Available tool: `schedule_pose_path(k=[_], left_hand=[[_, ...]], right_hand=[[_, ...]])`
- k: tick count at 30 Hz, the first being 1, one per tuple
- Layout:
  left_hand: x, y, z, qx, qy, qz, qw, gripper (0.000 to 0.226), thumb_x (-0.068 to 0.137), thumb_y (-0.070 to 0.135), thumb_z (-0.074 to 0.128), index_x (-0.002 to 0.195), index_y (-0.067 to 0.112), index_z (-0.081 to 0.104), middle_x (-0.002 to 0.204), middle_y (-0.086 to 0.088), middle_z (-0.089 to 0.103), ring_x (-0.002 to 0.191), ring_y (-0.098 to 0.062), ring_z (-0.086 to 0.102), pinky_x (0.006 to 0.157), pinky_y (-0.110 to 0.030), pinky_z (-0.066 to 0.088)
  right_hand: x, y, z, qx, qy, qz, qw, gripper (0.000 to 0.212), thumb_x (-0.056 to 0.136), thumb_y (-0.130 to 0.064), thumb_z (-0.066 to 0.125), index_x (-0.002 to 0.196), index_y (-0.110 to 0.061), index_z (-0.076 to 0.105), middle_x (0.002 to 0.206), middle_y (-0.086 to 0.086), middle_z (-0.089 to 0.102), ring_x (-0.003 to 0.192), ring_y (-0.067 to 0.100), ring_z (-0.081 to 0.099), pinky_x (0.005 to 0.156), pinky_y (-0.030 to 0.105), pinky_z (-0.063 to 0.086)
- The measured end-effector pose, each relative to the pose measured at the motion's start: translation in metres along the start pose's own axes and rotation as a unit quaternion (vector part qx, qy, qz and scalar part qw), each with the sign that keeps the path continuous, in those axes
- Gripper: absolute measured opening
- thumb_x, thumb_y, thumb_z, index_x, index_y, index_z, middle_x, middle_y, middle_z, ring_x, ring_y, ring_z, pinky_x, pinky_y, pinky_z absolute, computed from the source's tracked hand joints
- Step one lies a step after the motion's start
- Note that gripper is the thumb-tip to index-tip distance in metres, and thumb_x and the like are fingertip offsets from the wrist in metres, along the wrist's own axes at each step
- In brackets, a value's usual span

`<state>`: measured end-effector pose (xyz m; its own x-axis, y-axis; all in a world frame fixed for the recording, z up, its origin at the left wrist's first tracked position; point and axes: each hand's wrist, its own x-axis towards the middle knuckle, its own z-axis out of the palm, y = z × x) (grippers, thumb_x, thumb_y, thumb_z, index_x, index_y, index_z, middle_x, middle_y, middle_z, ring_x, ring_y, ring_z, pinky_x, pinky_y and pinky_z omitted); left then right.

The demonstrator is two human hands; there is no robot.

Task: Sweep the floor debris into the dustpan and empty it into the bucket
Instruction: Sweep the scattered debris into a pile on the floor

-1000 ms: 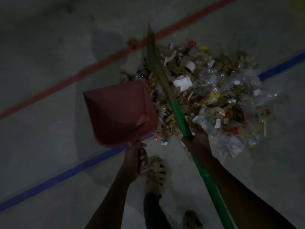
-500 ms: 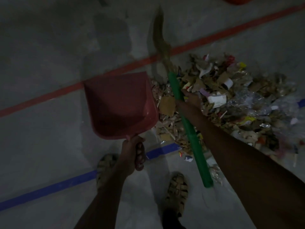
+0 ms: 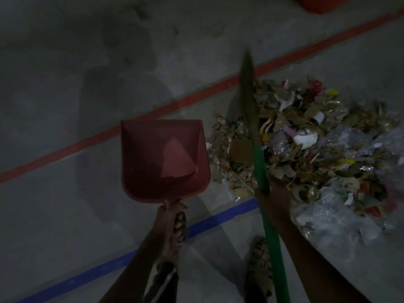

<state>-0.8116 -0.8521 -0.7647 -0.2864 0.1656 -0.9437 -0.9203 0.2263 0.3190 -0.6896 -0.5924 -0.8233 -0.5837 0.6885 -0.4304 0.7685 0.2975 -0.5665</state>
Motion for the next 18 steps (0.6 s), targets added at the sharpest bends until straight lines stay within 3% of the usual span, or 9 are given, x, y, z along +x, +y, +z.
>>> schedule_pose_path(k=[5,7,9,11,15,18], left_hand=[[0.003,0.032,-0.038,0.002,-0.002,0.017,1.0,0.038,0.091,0.01,0.053,0.058,0.015,0.034,0.046,-0.003,0.024,0.03,-0.012,0.021,0.04,-0.015,0.022],[0.002,0.041,-0.046,0.002,-0.002,0.021,1.0,0.038,0.091,0.008,0.051,0.057,0.014,0.035,0.045,-0.003,0.024,0.029,-0.013,0.021,0.041,-0.014,0.022],[0.0,0.046,-0.049,-0.006,-0.004,0.022,1.0,0.038,0.092,0.008,0.05,0.057,0.013,0.035,0.044,-0.003,0.024,0.028,-0.013,0.021,0.04,-0.014,0.022],[-0.001,0.047,-0.049,-0.014,-0.013,0.021,1.0,0.039,0.092,0.007,0.049,0.056,0.013,0.036,0.042,-0.003,0.025,0.027,-0.014,0.022,0.039,-0.014,0.022],[0.0,0.038,-0.05,-0.034,-0.032,0.01,0.999,0.039,0.094,0.007,0.048,0.057,0.012,0.036,0.04,-0.001,0.028,0.025,-0.013,0.023,0.037,-0.014,0.022],[0.001,0.027,-0.056,-0.016,-0.031,0.004,0.999,0.038,0.092,0.009,0.052,0.057,0.013,0.037,0.042,-0.002,0.029,0.026,-0.014,0.024,0.036,-0.016,0.023]], right_hand=[[-0.053,-0.005,0.019,-0.066,0.018,0.004,0.998,0.044,0.082,-0.014,0.07,0.126,-0.008,0.061,0.114,0.012,0.06,0.092,0.032,0.063,0.075,0.045,0.057],[-0.067,-0.024,0.028,-0.06,0.009,0.01,0.998,0.056,0.083,-0.011,0.071,0.136,-0.005,0.056,0.133,0.014,0.053,0.102,0.032,0.062,0.081,0.04,0.055],[-0.075,-0.048,0.037,-0.047,-0.018,0.011,0.999,0.061,0.086,-0.01,0.07,0.143,-0.006,0.05,0.146,0.012,0.042,0.112,0.028,0.056,0.087,0.023,0.046],[-0.075,-0.066,0.049,-0.04,-0.052,-0.001,0.998,0.061,0.088,-0.01,0.068,0.145,-0.005,0.047,0.15,0.009,0.036,0.113,0.024,0.054,0.084,0.011,0.034],[-0.073,-0.074,0.077,-0.024,-0.117,-0.037,0.992,0.054,0.09,-0.008,0.064,0.142,-0.002,0.049,0.148,0.007,0.033,0.101,0.032,0.06,0.076,0.026,0.04],[-0.08,-0.06,0.086,-0.051,-0.118,-0.019,0.991,0.051,0.091,-0.008,0.063,0.14,-0.003,0.05,0.148,0.008,0.036,0.105,0.031,0.061,0.078,0.024,0.039]])
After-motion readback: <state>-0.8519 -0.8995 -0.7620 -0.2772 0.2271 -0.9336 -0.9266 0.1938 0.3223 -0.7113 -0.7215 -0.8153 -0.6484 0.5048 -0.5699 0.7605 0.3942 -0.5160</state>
